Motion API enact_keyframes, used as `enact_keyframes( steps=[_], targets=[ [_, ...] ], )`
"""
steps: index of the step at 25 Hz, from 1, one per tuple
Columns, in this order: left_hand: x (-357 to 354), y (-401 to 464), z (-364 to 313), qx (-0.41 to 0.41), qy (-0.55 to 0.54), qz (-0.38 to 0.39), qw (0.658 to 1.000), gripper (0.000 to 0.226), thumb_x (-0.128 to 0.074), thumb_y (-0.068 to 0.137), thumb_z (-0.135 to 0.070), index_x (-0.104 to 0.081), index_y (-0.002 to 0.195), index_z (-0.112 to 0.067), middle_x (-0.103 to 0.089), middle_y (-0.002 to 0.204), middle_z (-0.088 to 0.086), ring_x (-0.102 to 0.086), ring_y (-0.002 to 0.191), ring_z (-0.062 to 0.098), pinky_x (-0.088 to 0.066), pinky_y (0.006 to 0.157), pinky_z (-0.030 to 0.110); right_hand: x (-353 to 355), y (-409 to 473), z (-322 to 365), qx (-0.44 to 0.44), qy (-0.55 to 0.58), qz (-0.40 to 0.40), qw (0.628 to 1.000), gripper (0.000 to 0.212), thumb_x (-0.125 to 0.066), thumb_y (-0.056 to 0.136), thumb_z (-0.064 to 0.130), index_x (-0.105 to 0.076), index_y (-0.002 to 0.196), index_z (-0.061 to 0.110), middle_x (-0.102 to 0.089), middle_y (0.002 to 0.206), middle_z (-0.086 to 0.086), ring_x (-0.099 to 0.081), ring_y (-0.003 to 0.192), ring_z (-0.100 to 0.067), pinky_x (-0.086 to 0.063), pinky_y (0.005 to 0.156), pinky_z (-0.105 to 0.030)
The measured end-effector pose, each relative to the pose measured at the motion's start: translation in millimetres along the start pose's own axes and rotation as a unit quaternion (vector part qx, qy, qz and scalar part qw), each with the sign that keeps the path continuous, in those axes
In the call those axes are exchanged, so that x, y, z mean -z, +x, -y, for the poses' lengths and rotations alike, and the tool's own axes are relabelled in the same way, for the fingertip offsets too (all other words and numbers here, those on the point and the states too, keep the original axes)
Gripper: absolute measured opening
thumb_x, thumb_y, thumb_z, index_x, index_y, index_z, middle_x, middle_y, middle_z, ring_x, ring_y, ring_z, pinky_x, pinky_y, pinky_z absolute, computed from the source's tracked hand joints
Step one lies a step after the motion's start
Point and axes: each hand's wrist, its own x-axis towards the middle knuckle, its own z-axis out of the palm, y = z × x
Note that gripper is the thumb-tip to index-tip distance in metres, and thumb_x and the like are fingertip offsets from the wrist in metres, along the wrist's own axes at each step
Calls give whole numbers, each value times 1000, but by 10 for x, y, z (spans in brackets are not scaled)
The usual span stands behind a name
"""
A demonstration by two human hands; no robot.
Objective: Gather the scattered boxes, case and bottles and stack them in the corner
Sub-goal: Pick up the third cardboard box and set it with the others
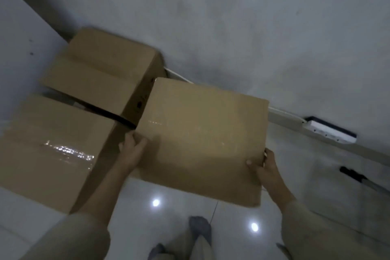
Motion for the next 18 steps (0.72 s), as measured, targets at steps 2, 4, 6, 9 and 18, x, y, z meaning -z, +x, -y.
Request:
enact_keyframes(
  steps=[2, 4, 6, 9, 18],
  targets=[
    [-172, 377, 75, 5, 8, 16, 1000, 56, -40, 95, -27, -18, 145, -18, -24, 150, 18, -23, 138, 35, -26, 110, 42, -73, 353, -132, -6, 2, 12, 1000, 62, -56, 87, -4, -23, 139, 4, -44, 137, -20, -48, 116, -30, -44, 93, -42],
    [-297, 632, 102, 4, 1, 35, 999, 53, -40, 96, -26, -20, 144, -15, -29, 148, 16, -31, 134, 33, -33, 105, 39, -137, 591, -193, -4, -1, 35, 999, 62, -51, 88, -7, -21, 141, 4, -40, 139, -19, -46, 117, -28, -43, 89, -38],
    [-404, 745, 106, -14, 13, 52, 998, 49, -44, 95, -19, -29, 139, -7, -36, 143, 16, -39, 127, 29, -36, 98, 34, -184, 724, -218, -17, -19, 50, 998, 66, -47, 88, -9, -15, 144, 7, -33, 145, -17, -40, 126, -31, -41, 93, -40],
    [-511, 722, 149, -28, 106, 62, 992, 51, -47, 94, -20, -33, 140, -5, -21, 153, 14, -24, 140, 32, -27, 113, 44, -193, 755, -209, -52, -42, 46, 997, 72, -44, 88, -9, -8, 147, 12, -26, 150, -15, -34, 132, -34, -37, 103, -45],
    [-72, 105, 93, -85, 41, 0, 996, 42, -43, 95, -12, -42, 135, -3, -38, 143, 17, -38, 131, 26, -29, 107, 28, -854, 188, 413, 124, -187, 48, 973, 49, -43, 84, -14, -42, 132, -1, -44, 137, -20, -42, 126, -31, -30, 92, -17]
  ],
)
